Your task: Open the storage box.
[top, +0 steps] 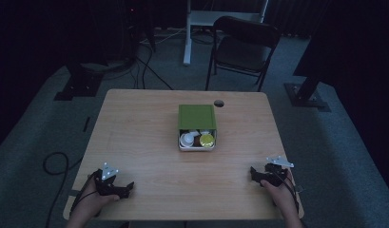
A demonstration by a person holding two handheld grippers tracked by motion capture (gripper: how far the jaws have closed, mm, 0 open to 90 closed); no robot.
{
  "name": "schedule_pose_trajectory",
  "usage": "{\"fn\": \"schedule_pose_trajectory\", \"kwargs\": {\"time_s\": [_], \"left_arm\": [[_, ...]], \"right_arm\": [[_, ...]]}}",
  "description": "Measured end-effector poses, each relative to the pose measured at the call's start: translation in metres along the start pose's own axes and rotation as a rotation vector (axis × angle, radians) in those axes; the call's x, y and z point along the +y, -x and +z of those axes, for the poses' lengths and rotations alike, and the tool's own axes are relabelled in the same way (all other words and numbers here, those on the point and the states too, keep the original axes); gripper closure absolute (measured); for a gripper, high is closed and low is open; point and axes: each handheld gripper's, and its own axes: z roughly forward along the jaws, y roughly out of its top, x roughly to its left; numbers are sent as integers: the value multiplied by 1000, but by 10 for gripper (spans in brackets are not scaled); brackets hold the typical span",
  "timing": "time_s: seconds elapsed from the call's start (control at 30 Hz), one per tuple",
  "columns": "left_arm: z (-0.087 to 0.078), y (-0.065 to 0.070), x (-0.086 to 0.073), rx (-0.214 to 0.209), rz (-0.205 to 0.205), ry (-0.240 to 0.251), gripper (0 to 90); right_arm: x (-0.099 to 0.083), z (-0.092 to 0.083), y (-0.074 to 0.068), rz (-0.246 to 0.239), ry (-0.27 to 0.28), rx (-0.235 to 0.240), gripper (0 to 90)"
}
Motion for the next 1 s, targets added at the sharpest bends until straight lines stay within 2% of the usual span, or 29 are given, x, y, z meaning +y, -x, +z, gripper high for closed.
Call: {"fn": "schedule_pose_trajectory", "kwargs": {"time_s": [0.13,0.23,0.4,0.57,0.77,1.0], "left_arm": [[0,0,0,0,0,0,2],[-1,1,0,26,-5,5,2],[-1,4,0,40,27,16,2],[-1,7,1,55,37,24,2],[3,14,5,45,80,32,2],[7,29,14,68,175,47,3]], "right_arm": [[0,0,0,0,0,0,103],[0,0,0,0,0,0,103],[0,0,0,0,1,0,103],[0,0,0,0,1,0,103],[0,0,0,0,0,0,103],[0,0,0,0,0,0,103]]}}
